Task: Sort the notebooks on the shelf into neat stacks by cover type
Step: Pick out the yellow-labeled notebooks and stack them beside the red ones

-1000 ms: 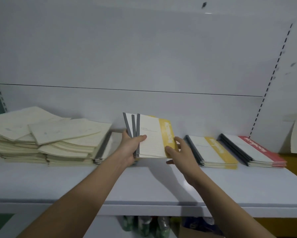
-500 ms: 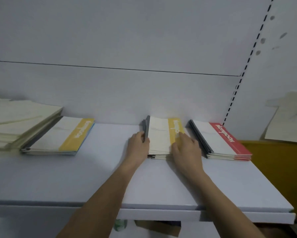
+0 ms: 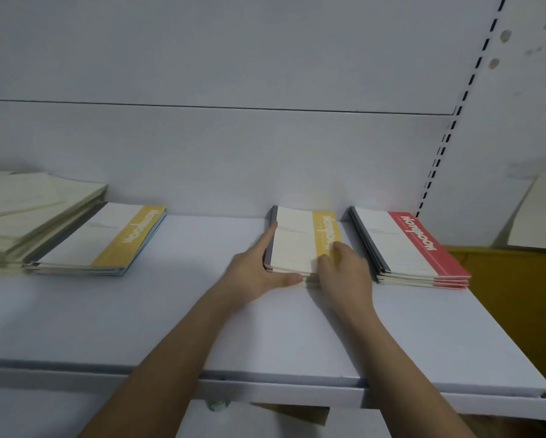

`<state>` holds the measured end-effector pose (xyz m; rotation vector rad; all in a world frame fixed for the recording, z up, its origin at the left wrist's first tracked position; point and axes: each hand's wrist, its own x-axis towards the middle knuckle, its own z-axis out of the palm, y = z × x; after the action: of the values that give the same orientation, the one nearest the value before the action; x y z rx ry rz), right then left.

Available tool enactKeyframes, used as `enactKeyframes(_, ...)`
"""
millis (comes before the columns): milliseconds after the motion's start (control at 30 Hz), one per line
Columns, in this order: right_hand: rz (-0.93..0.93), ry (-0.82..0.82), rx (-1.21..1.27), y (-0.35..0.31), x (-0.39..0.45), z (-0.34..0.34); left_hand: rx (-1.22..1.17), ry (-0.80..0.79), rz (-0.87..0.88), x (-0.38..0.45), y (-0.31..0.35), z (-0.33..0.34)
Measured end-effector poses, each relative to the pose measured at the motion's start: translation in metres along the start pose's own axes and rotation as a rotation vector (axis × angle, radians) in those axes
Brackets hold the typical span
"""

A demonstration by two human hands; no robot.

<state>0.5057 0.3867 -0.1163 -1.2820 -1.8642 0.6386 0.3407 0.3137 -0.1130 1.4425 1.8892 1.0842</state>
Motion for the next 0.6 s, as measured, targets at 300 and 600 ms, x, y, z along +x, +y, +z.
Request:
enactKeyframes(300,0.013,0.015,0.009,0.001,0.004,0.002,0.137,-0.006,0.038,0.000,0.000,0.004)
enactKeyframes(600,-0.051,0.115,-0.024,0.002,0.003,0.007,0.349,0.116,0.150,-0.010,0.012,0.004)
